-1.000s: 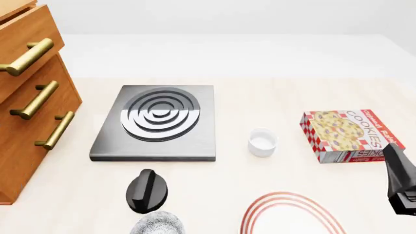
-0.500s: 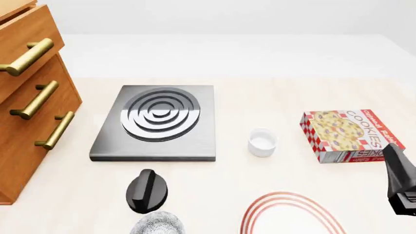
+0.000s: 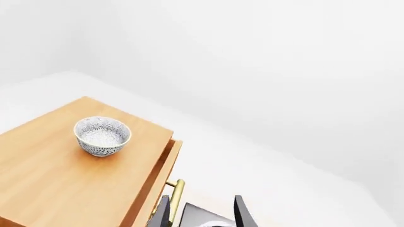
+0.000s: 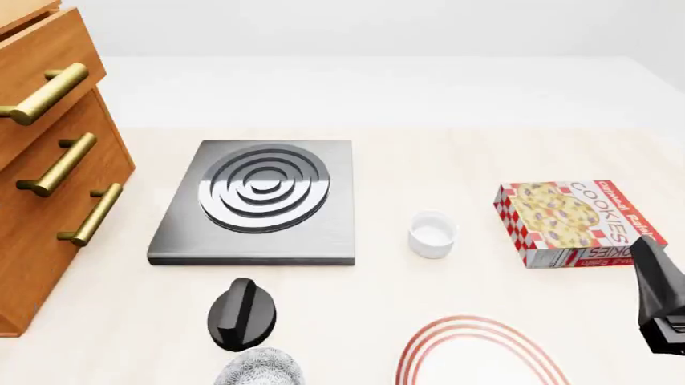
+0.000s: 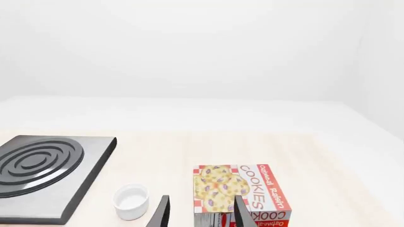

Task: Pick the akita bowl on the wooden cabinet and place it on the plate.

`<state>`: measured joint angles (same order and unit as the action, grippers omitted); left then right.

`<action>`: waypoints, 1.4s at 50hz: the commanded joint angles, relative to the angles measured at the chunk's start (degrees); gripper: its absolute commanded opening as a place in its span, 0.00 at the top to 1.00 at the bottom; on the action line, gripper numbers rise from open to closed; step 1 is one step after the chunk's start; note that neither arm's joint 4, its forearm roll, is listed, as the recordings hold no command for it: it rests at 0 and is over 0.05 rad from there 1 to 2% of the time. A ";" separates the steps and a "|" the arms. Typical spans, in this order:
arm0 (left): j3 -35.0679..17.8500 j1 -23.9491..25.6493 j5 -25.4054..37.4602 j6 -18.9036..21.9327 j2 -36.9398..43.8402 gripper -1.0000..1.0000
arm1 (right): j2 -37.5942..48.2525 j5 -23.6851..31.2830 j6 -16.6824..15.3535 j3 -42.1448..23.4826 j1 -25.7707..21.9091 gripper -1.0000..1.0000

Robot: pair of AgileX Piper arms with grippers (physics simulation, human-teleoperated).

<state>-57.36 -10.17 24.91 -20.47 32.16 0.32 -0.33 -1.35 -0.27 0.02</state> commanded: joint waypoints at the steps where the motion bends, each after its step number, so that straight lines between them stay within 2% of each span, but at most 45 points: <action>1: -4.19 -5.56 -1.07 -1.91 3.02 0.00 | -0.01 0.00 0.00 0.00 0.00 0.00; 6: -3.73 -9.60 -3.42 -2.87 4.42 0.00 | 0.00 0.00 0.00 0.00 0.00 0.00; 27: -2.67 -17.98 -8.52 -3.80 9.31 0.00 | 0.00 0.00 0.00 0.00 0.01 0.00; 47: -0.19 -22.36 -12.49 -8.00 17.78 0.00 | 0.00 0.00 0.00 0.00 -0.01 0.00; 70: -4.88 -25.60 -12.23 -8.56 24.62 0.00 | 0.00 0.00 0.01 0.00 0.01 0.00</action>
<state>-60.42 -34.52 12.82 -28.73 53.84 0.32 -0.33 -1.35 -0.27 0.02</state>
